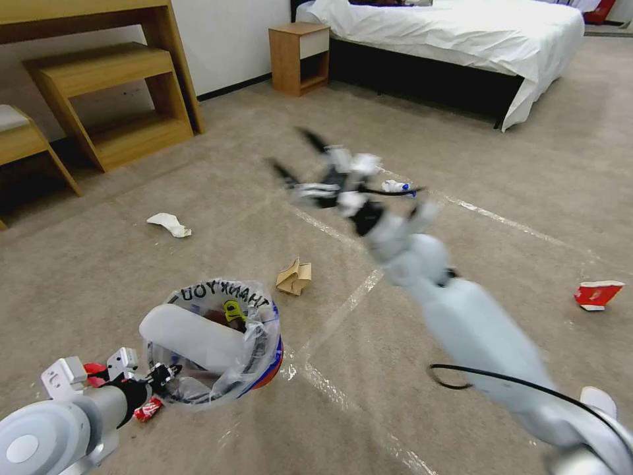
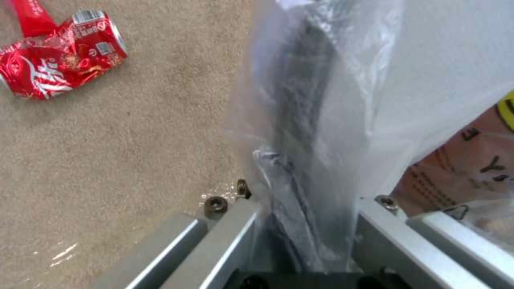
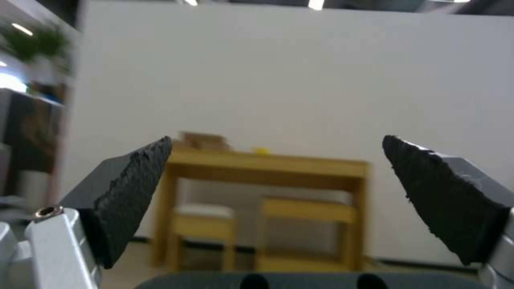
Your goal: Pick up the trash bin and place the garbage on the floor into it.
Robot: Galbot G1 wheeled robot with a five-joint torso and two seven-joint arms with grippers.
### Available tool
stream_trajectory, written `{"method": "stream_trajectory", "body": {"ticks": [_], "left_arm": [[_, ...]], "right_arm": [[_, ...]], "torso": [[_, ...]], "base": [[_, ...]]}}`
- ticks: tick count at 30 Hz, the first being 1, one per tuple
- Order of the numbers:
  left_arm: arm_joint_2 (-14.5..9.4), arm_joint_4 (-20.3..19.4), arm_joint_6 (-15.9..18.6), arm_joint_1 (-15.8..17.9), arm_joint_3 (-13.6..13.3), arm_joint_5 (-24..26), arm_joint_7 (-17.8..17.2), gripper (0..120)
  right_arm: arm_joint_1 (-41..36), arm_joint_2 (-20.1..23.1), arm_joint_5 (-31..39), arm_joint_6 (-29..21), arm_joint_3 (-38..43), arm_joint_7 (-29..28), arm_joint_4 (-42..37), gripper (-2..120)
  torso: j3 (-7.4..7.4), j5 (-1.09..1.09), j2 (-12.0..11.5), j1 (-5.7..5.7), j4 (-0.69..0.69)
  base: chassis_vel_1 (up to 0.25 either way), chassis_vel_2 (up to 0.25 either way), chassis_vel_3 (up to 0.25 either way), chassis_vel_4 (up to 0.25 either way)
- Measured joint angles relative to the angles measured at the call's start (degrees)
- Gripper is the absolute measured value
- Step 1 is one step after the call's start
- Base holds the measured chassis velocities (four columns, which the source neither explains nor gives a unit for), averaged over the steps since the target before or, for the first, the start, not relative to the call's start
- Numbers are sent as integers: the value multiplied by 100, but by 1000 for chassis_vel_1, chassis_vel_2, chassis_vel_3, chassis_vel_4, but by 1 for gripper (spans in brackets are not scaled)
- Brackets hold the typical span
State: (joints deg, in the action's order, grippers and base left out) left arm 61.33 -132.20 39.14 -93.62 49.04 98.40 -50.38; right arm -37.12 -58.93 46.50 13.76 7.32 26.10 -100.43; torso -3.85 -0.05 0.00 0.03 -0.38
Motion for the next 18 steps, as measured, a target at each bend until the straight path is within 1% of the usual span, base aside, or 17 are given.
{"method": "stream_trajectory", "body": {"ticks": [2,3,6,8,10,11,13,15,16,17,18], "left_arm": [[55,-39,4,-49,1,-138,59,0],[55,-39,4,-49,1,-138,59,0],[129,-71,-2,-59,34,-307,145,0],[153,-75,-5,-59,48,-367,181,0],[253,-98,-23,-61,75,-618,292,0],[253,-98,-23,-61,75,-618,292,0],[359,-106,-38,-64,99,-848,327,0],[492,-154,-48,-76,113,-941,189,0],[492,-154,-48,-76,113,-941,189,0],[524,-167,-51,-85,115,-961,150,0],[589,-193,-52,-119,136,-1029,76,0]], "right_arm": [[-549,204,-273,40,560,-166,-164,100],[-549,204,-273,40,560,-166,-164,100],[-1277,294,-562,140,1242,-396,-369,100],[-1430,287,-644,169,1386,-440,-412,100],[-1905,178,-975,377,1787,-723,-535,100],[-1905,178,-975,377,1787,-723,-535,100],[-2237,10,-1181,456,2010,-929,-613,100],[-2572,-308,-1499,614,2203,-1123,-641,100],[-2572,-308,-1499,614,2203,-1123,-641,100],[-2659,-410,-1587,671,2234,-1178,-641,100],[-2865,-649,-1783,767,2297,-1294,-647,100]], "torso": [[0,0,0,0,3],[0,0,0,0,3],[1,-1,0,0,2],[1,-1,0,0,2],[1,-1,0,0,2],[1,-1,0,0,2],[1,-2,0,0,2],[1,-3,0,0,3],[1,-3,0,0,3],[1,-3,0,0,2],[0,-1,0,0,3]], "base": [[0,0,0,0],[0,0,0,0],[0,0,0,0],[0,0,0,0],[0,0,0,0],[0,0,0,0],[0,0,0,0],[0,0,0,0],[0,0,0,0],[0,0,0,0],[0,0,0,0]]}}
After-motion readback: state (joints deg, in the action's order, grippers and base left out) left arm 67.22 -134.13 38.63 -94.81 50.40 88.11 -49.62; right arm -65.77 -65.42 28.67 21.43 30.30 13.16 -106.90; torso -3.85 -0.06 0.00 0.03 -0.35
